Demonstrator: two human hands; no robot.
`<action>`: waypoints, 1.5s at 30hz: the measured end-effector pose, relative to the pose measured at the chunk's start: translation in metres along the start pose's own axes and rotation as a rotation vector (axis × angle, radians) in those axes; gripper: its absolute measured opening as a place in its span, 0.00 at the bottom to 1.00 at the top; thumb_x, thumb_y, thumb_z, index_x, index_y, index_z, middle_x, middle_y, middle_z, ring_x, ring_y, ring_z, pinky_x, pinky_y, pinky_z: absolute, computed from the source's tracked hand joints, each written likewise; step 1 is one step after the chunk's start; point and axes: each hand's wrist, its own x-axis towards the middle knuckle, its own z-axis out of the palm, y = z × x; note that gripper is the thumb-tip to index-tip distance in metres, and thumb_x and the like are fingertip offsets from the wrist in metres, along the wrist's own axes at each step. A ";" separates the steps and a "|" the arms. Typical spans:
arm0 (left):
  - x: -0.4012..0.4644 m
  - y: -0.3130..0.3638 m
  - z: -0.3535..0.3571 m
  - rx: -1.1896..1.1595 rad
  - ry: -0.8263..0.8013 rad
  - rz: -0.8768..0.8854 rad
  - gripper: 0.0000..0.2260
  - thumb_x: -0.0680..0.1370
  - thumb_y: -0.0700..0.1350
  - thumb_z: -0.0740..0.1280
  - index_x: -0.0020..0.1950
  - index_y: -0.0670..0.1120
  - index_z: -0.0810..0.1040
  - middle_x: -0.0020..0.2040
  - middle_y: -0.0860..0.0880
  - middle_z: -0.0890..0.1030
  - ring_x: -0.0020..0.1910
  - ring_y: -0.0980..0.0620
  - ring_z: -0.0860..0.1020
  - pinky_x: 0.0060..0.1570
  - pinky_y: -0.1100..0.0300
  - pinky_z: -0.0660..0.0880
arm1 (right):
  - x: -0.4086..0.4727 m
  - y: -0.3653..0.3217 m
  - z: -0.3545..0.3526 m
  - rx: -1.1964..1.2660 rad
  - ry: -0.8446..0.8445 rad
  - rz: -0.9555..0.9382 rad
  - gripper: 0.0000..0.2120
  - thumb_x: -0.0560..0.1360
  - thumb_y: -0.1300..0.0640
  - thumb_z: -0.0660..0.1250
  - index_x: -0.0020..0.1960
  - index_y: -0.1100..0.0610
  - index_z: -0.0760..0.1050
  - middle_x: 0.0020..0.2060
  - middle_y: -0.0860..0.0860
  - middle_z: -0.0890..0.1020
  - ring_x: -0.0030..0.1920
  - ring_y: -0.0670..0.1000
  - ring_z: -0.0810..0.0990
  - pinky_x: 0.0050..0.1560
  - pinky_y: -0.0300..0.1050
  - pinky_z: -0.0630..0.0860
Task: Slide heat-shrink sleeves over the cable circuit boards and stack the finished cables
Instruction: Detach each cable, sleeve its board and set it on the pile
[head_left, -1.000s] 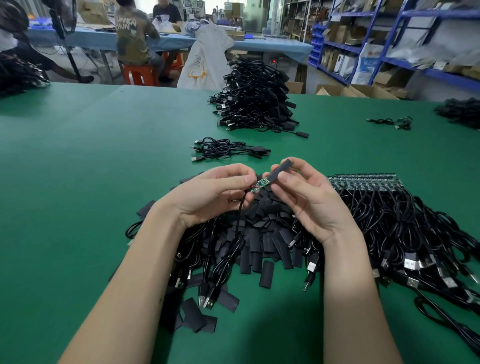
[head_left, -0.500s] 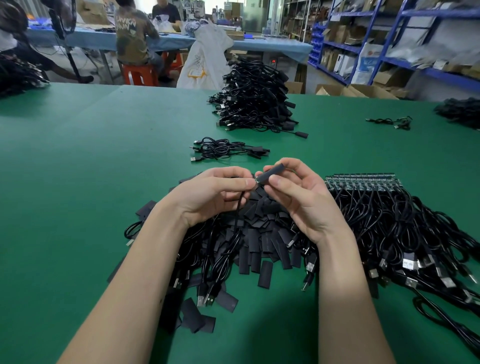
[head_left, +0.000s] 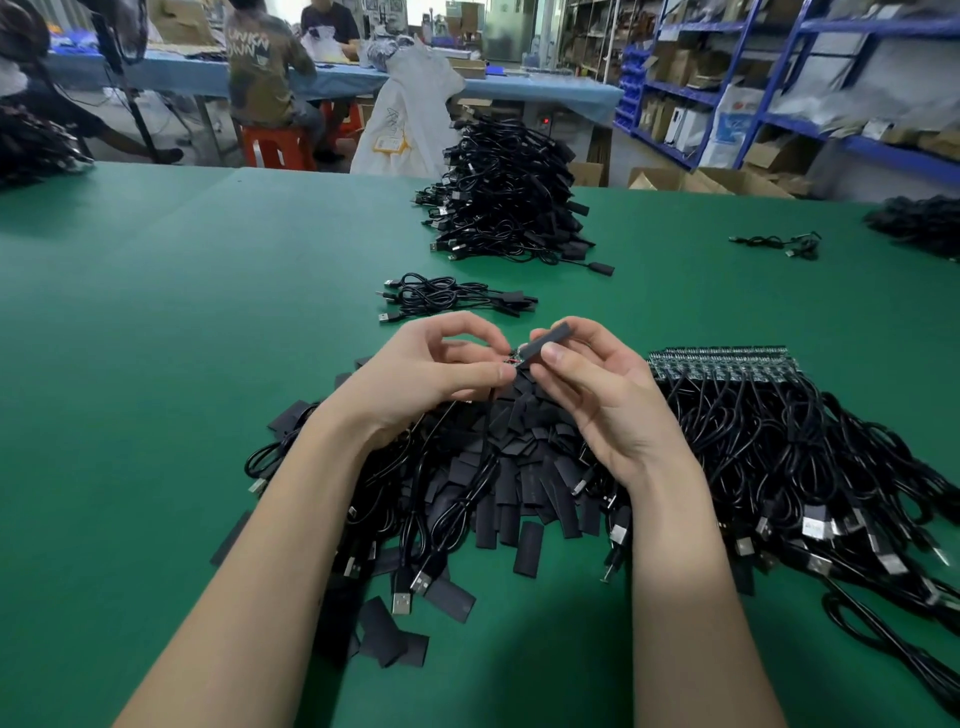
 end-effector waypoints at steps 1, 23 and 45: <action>0.000 0.000 0.000 0.036 0.016 0.026 0.09 0.71 0.37 0.77 0.48 0.44 0.81 0.40 0.47 0.84 0.37 0.52 0.79 0.40 0.63 0.77 | 0.000 -0.001 0.000 -0.002 0.001 0.004 0.12 0.68 0.64 0.74 0.51 0.58 0.79 0.48 0.56 0.86 0.49 0.50 0.86 0.48 0.38 0.82; 0.004 0.002 0.009 0.367 0.131 0.266 0.06 0.74 0.37 0.77 0.47 0.42 0.82 0.40 0.45 0.85 0.39 0.53 0.83 0.46 0.62 0.80 | 0.004 -0.003 0.004 0.034 0.184 0.044 0.04 0.77 0.65 0.71 0.51 0.61 0.83 0.45 0.54 0.87 0.49 0.47 0.86 0.47 0.35 0.81; 0.006 -0.003 0.012 0.352 0.203 0.347 0.06 0.73 0.41 0.78 0.46 0.46 0.82 0.40 0.46 0.86 0.41 0.44 0.86 0.49 0.52 0.83 | 0.003 0.002 0.011 -0.048 0.158 -0.036 0.13 0.77 0.64 0.72 0.61 0.54 0.80 0.47 0.56 0.87 0.49 0.50 0.86 0.48 0.38 0.81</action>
